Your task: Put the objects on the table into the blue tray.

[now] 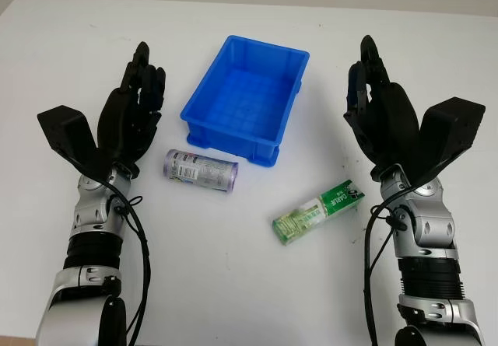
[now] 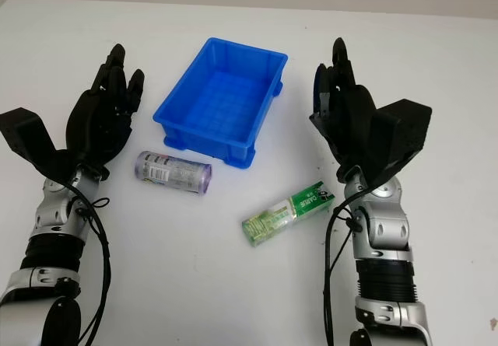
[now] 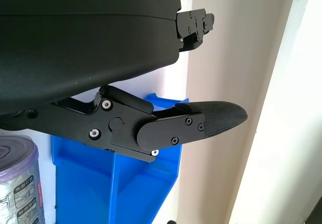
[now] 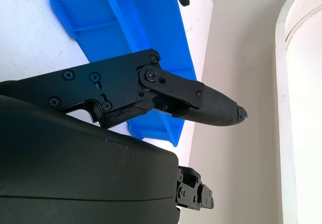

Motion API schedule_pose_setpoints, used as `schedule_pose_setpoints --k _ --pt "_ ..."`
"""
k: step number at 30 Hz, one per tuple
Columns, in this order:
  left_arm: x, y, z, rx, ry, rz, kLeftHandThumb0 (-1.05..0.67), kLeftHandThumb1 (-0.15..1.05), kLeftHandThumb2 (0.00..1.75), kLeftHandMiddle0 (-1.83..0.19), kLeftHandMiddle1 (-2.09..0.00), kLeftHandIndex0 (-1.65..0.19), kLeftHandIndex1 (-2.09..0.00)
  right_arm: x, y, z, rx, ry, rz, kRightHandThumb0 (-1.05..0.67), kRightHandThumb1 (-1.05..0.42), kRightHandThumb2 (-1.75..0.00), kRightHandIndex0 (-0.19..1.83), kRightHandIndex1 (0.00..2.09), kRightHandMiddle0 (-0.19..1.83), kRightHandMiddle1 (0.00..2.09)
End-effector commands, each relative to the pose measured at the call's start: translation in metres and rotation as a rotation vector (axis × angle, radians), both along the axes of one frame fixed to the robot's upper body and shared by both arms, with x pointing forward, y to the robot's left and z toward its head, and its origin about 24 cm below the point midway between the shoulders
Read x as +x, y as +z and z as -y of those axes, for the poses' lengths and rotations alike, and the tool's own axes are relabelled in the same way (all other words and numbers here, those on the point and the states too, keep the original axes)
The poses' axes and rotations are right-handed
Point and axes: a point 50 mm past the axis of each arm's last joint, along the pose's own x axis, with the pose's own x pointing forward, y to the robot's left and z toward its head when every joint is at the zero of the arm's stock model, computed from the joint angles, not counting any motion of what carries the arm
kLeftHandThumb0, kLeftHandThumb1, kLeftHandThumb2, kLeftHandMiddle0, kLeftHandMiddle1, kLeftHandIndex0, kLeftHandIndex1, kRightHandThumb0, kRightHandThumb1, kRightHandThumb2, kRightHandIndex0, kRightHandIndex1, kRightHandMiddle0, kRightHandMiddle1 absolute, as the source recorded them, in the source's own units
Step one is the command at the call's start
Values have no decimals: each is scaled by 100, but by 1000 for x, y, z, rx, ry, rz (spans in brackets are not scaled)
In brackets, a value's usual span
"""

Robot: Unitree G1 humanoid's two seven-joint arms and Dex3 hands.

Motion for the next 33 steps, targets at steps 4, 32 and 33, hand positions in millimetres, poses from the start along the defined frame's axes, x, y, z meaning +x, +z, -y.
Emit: schedule_pose_setpoints --k 4,32,33 --pt "-2 3 -4 1 6 5 -69 105 53 8 -6 11 -6 0 2 1 -18 1 6 -66 -105 -71 -19 0 -19 0" --pt "3 5 8 -7 -25 21 -68 105 57 13 -5 15 -5 -103 101 3 -1360 313 322 -59 -71 -6 46 12 49 9" --pt "3 5 8 -9 -27 21 -68 105 57 13 -5 15 -5 -105 100 3 -1364 330 308 -57 -71 -6 45 11 48 8"
